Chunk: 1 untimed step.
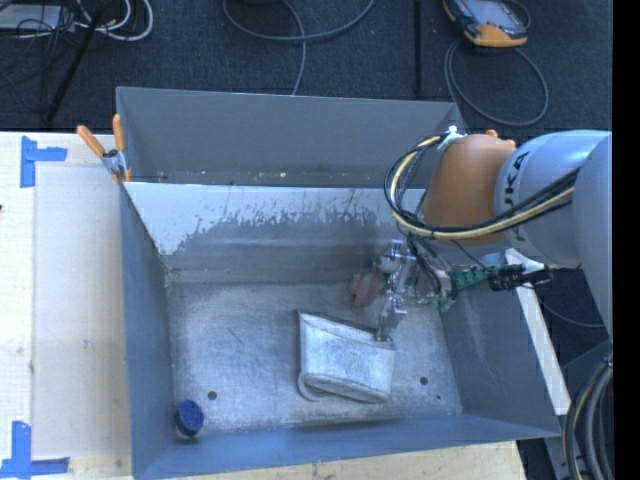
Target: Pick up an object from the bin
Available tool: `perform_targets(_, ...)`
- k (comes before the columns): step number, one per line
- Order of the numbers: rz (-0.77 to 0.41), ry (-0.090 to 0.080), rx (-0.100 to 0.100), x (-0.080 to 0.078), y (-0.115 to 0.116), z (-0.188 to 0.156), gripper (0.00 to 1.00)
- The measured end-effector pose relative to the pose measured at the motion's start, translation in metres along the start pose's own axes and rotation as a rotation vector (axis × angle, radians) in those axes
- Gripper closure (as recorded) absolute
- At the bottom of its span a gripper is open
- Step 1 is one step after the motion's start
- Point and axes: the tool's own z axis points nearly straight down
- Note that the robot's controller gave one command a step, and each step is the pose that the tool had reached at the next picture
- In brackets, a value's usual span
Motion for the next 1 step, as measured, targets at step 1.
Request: perform_targets(1, -0.002, -0.006, -0.001, -0.0017, 0.0008, -0.0037, 1.0)
